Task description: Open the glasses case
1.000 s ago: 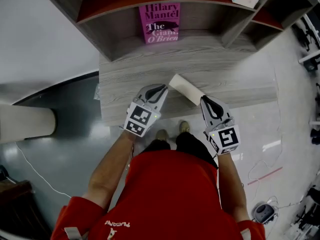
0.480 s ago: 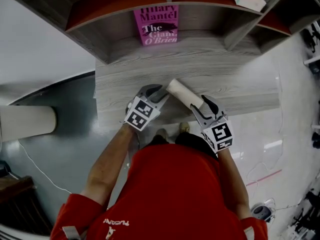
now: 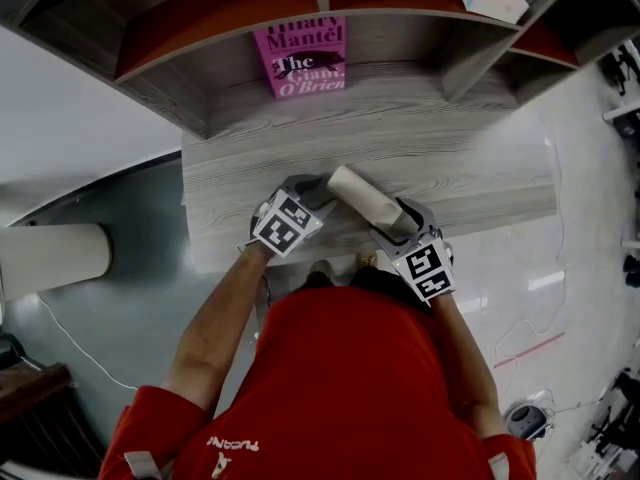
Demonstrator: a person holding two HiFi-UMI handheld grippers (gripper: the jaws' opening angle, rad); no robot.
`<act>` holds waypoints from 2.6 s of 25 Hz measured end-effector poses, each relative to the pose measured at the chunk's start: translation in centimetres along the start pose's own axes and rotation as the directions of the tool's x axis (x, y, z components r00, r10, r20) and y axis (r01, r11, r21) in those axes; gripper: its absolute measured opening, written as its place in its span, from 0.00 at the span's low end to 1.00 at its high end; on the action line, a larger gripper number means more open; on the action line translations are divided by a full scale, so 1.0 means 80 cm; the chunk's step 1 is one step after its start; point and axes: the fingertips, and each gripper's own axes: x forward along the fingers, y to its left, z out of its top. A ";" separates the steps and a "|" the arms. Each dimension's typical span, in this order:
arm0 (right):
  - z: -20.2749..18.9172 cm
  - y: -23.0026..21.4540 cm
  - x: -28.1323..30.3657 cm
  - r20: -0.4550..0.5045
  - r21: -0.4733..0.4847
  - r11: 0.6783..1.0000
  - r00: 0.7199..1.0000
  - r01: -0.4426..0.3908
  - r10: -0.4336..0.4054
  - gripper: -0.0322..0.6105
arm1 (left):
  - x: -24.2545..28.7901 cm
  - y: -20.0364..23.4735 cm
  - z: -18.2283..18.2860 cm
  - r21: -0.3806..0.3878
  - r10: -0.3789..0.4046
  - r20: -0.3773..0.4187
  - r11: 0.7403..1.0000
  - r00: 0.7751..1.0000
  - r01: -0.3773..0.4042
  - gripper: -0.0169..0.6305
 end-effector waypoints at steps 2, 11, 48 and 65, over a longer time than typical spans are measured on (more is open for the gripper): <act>-0.006 0.000 0.006 -0.029 -0.017 1.000 1.000 -0.004 0.003 0.54 | 0.004 0.000 0.000 0.005 -0.009 -0.010 1.000 1.000 0.009 0.30; -0.020 0.000 0.020 -0.118 -0.088 0.996 0.993 -0.015 0.004 0.53 | 0.011 -0.004 -0.001 0.005 -0.058 -0.032 0.998 0.998 0.058 0.24; 0.005 -0.152 -0.003 0.071 0.156 0.979 0.987 0.132 -0.144 0.08 | 0.023 -0.002 0.011 -0.046 0.014 -0.032 0.999 0.999 -0.015 0.24; 0.041 -0.131 -0.038 0.163 0.121 0.986 0.977 0.115 -0.134 0.08 | -0.010 0.004 0.025 -0.102 0.068 0.041 0.993 0.997 -0.063 0.23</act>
